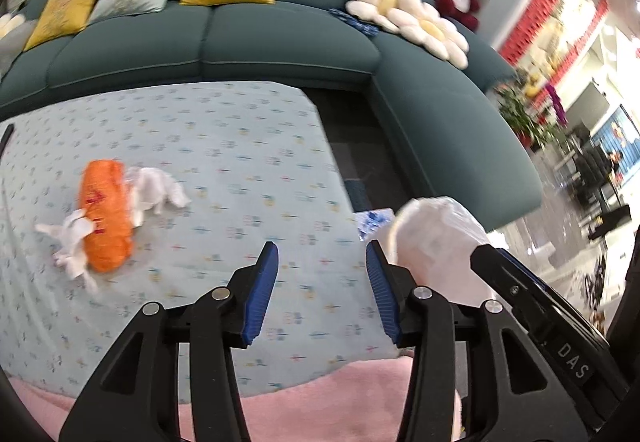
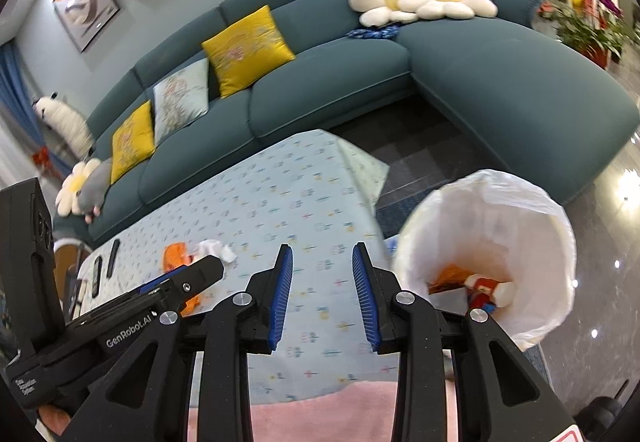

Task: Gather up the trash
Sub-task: 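Move both open tools back to the orange bag and white gloves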

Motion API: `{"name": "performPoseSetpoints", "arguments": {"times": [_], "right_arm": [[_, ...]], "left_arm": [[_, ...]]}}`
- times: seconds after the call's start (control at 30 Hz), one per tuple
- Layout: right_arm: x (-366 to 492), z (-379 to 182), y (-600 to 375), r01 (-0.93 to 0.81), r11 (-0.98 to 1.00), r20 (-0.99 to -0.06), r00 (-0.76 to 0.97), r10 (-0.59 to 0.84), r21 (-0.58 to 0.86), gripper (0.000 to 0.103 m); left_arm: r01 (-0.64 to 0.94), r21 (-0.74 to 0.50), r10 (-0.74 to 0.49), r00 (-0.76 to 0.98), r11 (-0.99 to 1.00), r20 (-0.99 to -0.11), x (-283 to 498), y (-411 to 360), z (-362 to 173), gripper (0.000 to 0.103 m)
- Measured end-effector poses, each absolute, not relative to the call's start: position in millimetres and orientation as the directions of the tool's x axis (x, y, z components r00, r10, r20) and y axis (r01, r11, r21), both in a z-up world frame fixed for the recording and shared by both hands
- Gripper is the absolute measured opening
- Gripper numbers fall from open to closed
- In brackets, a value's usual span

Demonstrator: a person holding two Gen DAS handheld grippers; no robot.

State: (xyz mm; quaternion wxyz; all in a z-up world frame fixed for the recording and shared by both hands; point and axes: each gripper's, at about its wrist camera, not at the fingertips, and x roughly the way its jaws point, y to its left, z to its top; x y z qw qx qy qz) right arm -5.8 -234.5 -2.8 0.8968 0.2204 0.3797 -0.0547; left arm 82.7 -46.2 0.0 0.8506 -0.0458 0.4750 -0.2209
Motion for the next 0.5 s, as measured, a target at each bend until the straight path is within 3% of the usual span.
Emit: {"name": "performPoseSetpoints", "arguments": {"times": [0.17, 0.5], "right_arm": [[7, 0, -200, 0.221, 0.916, -0.711, 0.697, 0.092, 0.335, 0.039], [35, -4, -134, 0.136, 0.946, -0.739, 0.660, 0.135, 0.294, 0.039]], "left_arm": [[0.267, -0.293, -0.390, 0.480, 0.918, -0.786, 91, -6, -1, 0.049], [0.148, -0.309, -0.341, 0.501, 0.939, -0.796, 106, 64, -14, 0.051]]}}
